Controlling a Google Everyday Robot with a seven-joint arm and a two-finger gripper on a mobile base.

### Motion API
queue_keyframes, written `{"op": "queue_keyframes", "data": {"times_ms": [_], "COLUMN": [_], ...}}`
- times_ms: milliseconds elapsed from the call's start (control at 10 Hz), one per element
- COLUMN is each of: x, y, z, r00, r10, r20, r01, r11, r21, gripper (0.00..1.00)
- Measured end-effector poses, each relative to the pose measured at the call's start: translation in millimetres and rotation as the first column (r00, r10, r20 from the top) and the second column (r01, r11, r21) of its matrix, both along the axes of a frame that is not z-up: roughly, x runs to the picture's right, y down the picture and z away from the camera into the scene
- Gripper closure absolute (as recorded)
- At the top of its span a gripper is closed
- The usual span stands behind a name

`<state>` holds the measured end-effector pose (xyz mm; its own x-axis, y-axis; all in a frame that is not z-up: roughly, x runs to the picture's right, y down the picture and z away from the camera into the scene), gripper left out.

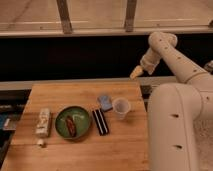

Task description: Wipe the white sponge on the table

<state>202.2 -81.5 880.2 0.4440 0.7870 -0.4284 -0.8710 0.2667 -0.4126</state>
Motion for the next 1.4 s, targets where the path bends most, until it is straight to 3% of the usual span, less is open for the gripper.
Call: {"op": "queue_keyframes", "data": {"times_ms": [300, 600, 900, 1400], "x": [-72, -121, -133, -136], "y": [0, 30, 69, 74], "z": [10.2, -2.8, -22.2, -24.5], "r00": [0.994, 0.976, 0.950, 0.946], "r10": [-0.077, -0.133, -0.162, -0.164], "r20": [0.077, 0.175, 0.265, 0.280], "r01": [0.081, 0.152, 0.203, 0.209], "r11": [0.9955, 0.9830, 0.9697, 0.9682], "r21": [-0.049, -0.103, -0.136, -0.138], "gripper": [0.20, 0.20, 0.20, 0.20]}}
